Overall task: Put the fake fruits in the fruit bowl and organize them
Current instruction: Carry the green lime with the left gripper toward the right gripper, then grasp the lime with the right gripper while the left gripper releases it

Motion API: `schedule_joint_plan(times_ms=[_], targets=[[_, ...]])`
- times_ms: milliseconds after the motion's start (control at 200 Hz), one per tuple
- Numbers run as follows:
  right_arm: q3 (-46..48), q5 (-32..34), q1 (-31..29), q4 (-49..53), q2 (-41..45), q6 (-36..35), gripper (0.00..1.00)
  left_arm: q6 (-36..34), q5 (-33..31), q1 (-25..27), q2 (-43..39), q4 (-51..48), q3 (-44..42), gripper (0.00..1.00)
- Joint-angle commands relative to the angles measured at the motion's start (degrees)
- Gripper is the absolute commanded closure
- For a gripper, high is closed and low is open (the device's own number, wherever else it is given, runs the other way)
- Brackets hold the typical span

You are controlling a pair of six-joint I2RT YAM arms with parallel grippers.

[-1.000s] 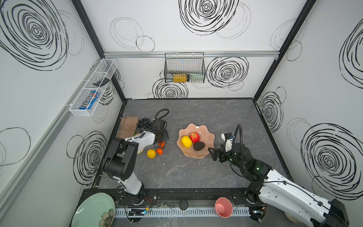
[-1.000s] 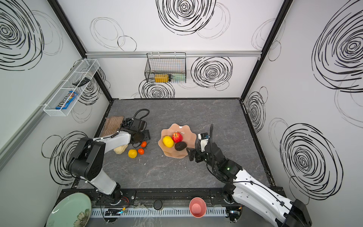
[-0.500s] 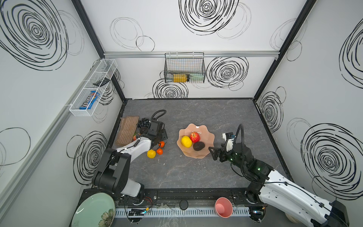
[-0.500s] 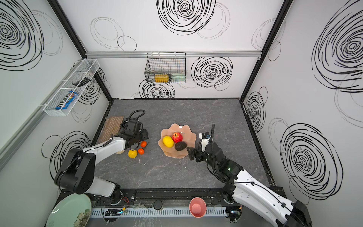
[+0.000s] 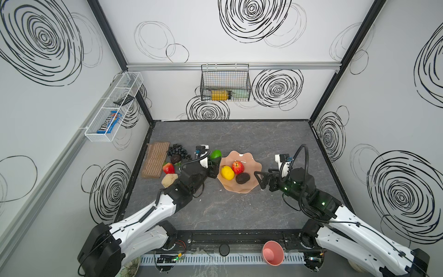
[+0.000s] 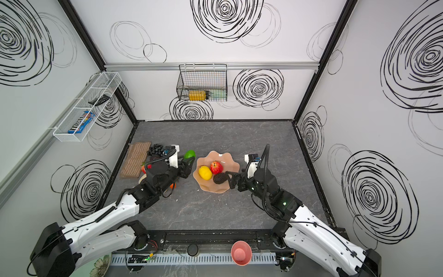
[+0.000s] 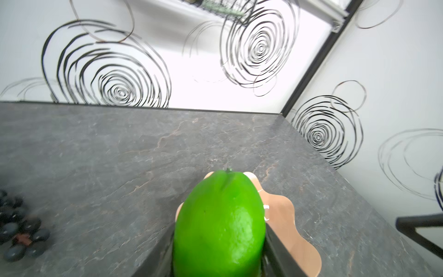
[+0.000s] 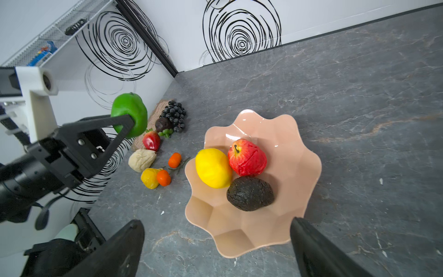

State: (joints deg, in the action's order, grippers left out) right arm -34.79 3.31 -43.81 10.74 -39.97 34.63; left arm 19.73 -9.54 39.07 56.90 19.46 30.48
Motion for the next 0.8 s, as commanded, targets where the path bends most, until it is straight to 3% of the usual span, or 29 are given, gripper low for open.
schedule_joint_plan(times_ms=[0, 150, 360, 525, 796], targets=[[-3.0, -2.4, -0.5, 1.0, 0.9, 3.1, 0.02, -8.1, -0.5, 6.5, -1.6, 13.0, -4.0, 0.48], [-4.0, -3.9, -3.4, -2.2, 0.4, 4.3, 0.02, -13.3, -1.3, 13.5, -1.6, 25.5, -9.7, 0.49], [-6.9, -5.1, -9.6, -3.7, -5.8, 6.5, 0.06, -17.6, -2.2, 19.2, 1.2, 33.0, -12.8, 0.48], [-9.1, -4.5, -13.9, -4.2, -10.0, 6.8, 0.11, -20.0, -2.9, 21.7, 3.2, 34.1, -12.5, 0.47], [-8.9, -4.0, -14.2, -5.3, -11.8, 8.1, 0.25, -21.7, -2.5, 22.9, 3.8, 34.0, -12.3, 0.46]])
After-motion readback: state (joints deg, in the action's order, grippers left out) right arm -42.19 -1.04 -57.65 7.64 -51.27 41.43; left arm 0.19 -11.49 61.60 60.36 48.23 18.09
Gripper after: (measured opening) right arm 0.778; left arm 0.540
